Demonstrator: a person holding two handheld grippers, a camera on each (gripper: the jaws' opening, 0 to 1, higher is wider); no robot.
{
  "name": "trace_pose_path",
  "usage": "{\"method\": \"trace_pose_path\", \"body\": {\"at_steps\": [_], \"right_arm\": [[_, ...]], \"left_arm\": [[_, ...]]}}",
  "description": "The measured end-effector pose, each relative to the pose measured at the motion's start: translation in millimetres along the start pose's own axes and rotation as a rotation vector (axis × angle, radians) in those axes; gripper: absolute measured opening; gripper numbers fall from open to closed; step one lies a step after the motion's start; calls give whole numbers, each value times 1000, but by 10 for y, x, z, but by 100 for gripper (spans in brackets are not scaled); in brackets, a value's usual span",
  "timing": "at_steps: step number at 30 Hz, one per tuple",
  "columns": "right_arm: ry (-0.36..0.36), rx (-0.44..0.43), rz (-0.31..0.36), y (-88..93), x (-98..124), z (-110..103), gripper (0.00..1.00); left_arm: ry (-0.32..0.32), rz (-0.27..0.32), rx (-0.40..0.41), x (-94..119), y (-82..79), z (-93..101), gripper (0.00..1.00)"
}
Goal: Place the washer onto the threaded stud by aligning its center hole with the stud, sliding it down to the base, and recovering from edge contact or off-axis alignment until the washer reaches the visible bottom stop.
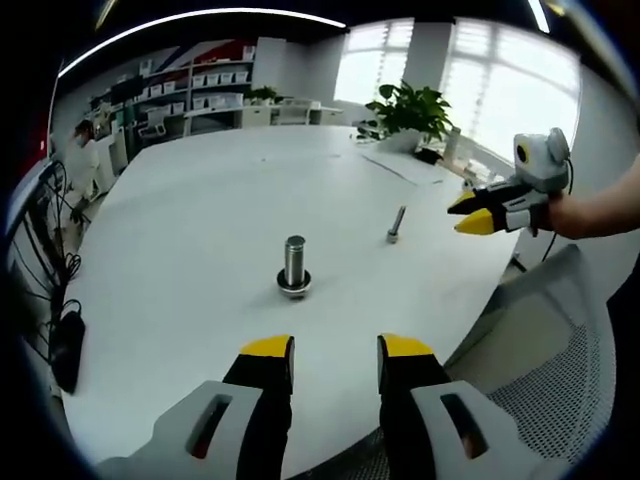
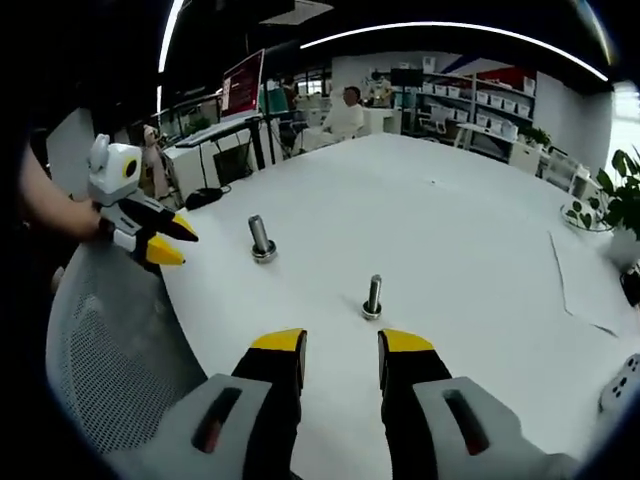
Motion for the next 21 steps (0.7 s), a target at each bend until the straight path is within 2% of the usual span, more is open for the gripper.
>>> {"method": "trace_pose_path", "body": {"at_steps": [6,11,21], "right_arm": [[14,-26,10,41,23,-32,33],[39,-43,59,-24,66,-31,33],[65,-61,67,-6,77,23,34]], "left_arm": [[-3,8,9,9,-11,-2,31],[-9,18,7,12,-18,-17,31],[-24,34,12,26,-33,-33,31]]}}
Point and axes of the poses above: the point that each gripper's makers call its tool centre point, and the gripper's own axes: x roughly backward along the fingers, z roughly to its right, y roughly out of its underside, the point moved 7 cm from there along x, roughly backward along the fingers
